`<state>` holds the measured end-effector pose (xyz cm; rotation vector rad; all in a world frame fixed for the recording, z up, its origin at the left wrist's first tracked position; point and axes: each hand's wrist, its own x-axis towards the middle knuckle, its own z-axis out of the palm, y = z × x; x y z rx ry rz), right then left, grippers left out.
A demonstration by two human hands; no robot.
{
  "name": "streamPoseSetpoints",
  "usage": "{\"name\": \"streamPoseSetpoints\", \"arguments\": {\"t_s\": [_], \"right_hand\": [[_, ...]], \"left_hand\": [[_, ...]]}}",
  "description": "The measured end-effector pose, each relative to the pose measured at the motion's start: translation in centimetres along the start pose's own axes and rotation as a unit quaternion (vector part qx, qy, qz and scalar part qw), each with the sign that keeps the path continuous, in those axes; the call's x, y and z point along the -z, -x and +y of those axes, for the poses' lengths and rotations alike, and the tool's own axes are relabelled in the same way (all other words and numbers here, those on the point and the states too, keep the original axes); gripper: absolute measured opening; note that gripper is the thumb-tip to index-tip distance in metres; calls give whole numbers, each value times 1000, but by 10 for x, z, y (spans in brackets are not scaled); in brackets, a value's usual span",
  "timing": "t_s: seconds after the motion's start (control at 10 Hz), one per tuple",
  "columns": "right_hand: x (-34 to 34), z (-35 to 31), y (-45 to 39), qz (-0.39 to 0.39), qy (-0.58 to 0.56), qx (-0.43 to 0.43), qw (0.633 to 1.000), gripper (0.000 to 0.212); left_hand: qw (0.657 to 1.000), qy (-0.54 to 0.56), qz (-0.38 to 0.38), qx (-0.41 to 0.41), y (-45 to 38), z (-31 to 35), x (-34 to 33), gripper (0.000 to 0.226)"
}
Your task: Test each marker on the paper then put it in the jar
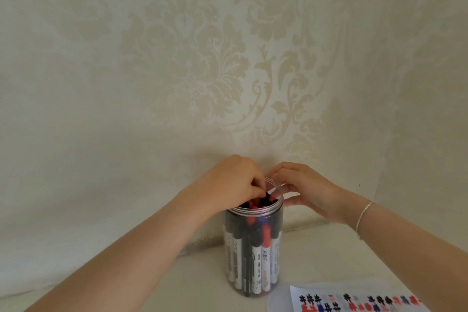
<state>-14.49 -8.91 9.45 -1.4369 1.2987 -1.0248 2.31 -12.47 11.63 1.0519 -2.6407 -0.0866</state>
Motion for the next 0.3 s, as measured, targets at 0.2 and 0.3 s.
{"name": "streamPoseSetpoints", "arguments": {"t_s": [0.2, 0.3], "right_hand": [[-7, 6, 0, 30, -2, 17, 999, 19], [-14, 5, 4, 51, -6, 12, 999, 19]], "left_hand": [[993, -73, -89, -3, -5, 9, 2, 24], [995, -23, -94, 21, 0, 10, 2, 25]]}}
